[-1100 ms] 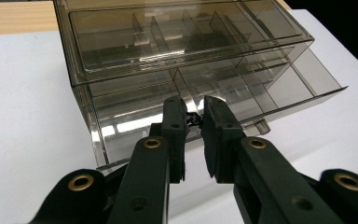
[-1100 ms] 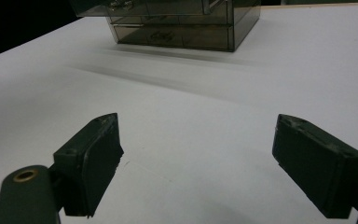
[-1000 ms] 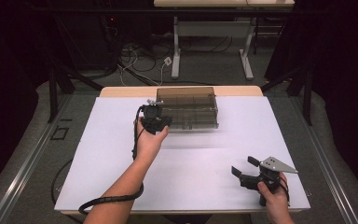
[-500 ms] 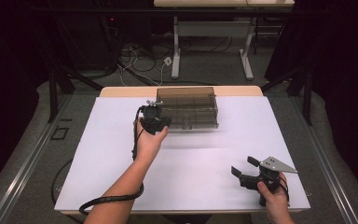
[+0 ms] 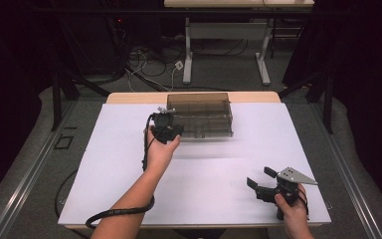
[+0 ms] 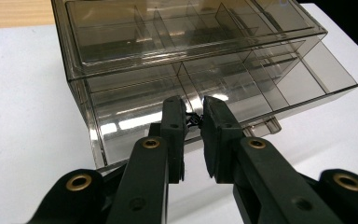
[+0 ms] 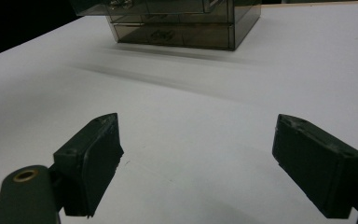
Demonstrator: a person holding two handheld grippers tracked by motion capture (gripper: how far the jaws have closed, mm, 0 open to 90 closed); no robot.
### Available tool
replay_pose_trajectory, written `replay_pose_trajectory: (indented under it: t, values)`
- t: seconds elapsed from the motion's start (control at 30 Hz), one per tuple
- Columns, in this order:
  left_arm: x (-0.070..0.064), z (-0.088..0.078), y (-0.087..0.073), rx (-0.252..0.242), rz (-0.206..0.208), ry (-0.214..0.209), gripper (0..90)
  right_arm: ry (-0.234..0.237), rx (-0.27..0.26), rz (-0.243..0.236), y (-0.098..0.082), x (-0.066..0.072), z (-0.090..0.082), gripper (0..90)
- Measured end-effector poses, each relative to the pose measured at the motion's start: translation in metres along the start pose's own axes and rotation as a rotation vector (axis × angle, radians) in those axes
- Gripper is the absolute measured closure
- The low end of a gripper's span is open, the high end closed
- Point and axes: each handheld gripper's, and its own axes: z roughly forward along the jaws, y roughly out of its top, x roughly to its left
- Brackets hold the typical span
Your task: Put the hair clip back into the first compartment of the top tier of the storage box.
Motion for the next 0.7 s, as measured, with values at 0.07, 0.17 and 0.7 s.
replay_pose_trajectory:
  t: [0.07,0.17,0.7]
  values:
    - [0.0,0.001,0.0,0.001,0.0,0.005,79.0,0.0,0.001,0.0,0.0,0.0,0.0,14.9]
    - [0.0,0.003,0.0,-0.001,0.012,0.011,79.0,0.0,0.001,-0.001,0.0,0.0,0.0,14.9]
    - [0.01,0.012,0.0,-0.033,0.069,0.067,78.3,0.003,-0.001,0.002,0.0,0.0,-0.001,14.9]
